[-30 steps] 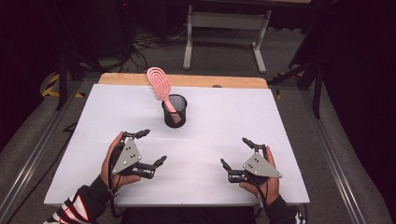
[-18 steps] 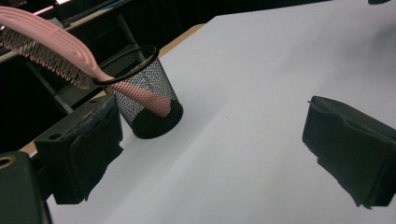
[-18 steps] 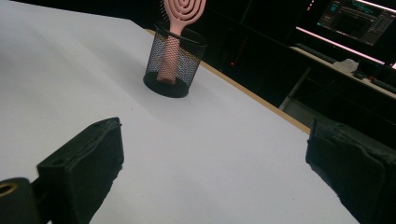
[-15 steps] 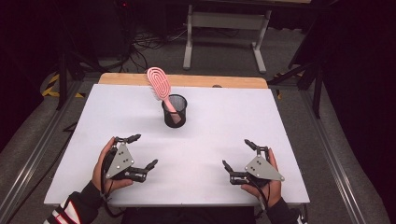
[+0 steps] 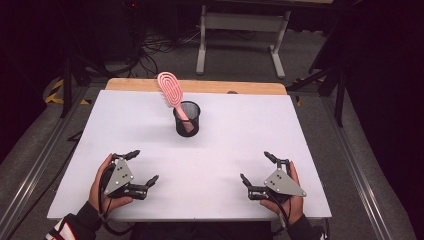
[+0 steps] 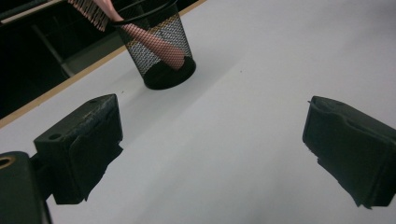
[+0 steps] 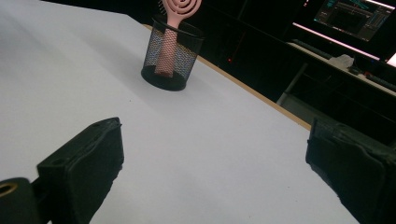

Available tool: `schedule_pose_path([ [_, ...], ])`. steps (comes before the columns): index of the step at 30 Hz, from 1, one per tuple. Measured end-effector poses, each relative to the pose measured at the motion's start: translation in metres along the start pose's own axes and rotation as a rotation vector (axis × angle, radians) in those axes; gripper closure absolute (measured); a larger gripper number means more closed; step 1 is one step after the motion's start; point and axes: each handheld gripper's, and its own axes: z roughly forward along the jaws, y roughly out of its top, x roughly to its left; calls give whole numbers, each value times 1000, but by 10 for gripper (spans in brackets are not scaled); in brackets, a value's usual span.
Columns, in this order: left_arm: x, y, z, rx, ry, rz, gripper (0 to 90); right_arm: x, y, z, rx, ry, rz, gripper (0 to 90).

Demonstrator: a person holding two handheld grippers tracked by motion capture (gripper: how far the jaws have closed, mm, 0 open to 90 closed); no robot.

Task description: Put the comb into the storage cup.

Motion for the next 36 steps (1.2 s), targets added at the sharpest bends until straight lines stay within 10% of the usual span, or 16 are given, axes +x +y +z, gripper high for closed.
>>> schedule_pose_path([
  [19,8,-21,-15,22,37,-90,45,-2,-10,-3,29,2,9,42],
  [36,5,-19,-19,16,28,-65,48,-1,-13,2,41,11,13,45],
])
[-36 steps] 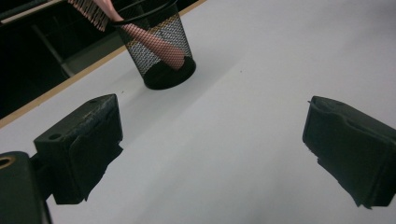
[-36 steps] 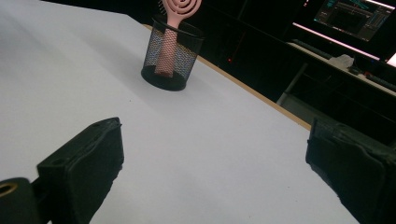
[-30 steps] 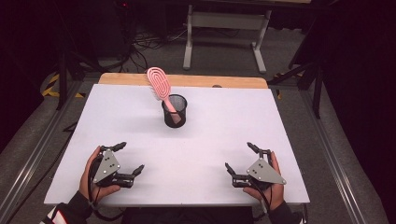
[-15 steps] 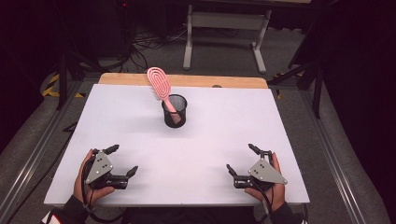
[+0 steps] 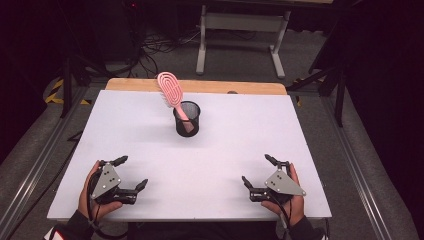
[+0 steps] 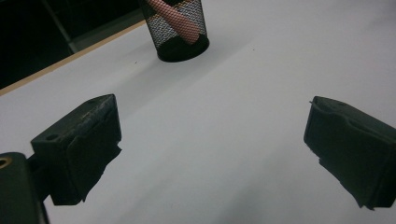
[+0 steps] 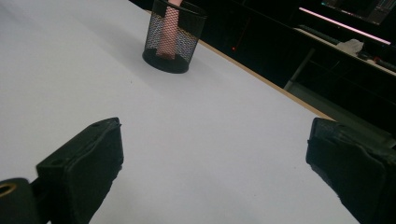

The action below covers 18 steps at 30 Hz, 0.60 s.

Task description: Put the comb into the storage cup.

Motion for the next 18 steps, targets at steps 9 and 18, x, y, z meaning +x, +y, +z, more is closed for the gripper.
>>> schedule_pose_path([
  [9,1,0,-2,-17,-5,-17,49,0,5,-1,-7,-17,13,46],
  [18,1,1,0,-8,-3,-11,50,-4,4,-1,-10,-13,12,46],
])
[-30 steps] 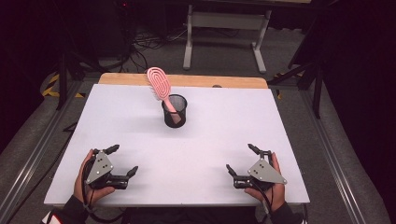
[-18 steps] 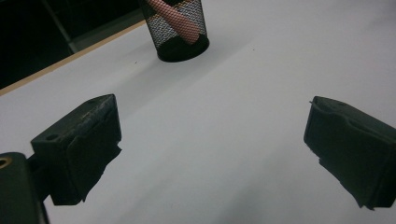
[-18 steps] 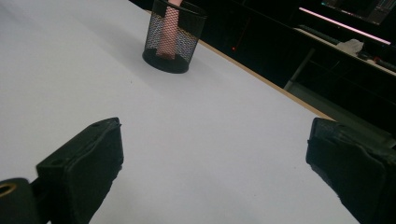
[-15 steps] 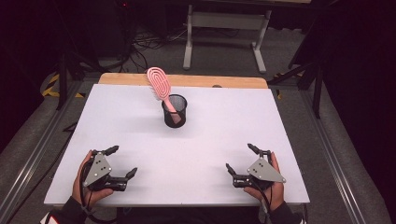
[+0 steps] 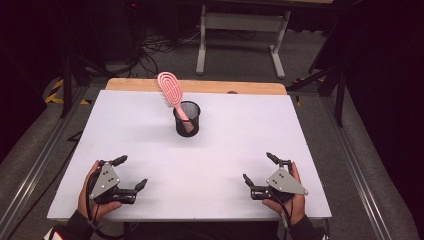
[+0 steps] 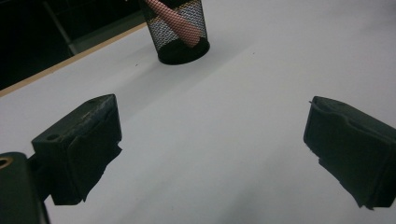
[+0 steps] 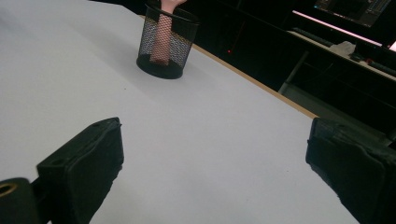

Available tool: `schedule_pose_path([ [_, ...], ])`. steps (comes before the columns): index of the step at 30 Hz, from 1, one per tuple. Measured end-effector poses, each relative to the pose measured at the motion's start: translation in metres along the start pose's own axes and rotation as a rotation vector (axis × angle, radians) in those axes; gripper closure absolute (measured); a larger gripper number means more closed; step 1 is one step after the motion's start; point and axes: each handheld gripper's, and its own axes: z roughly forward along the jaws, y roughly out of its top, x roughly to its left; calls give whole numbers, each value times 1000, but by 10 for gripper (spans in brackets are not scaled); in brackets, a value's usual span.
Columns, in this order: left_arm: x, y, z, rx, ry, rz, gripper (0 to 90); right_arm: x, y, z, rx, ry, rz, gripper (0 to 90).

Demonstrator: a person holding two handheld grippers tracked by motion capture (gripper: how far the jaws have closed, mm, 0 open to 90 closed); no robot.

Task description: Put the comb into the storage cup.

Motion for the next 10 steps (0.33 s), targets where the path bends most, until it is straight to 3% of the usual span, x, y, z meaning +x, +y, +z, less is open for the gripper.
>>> schedule_pose_path([
  [10,2,1,3,-1,-1,-2,50,-4,-1,1,1,0,20,47],
])
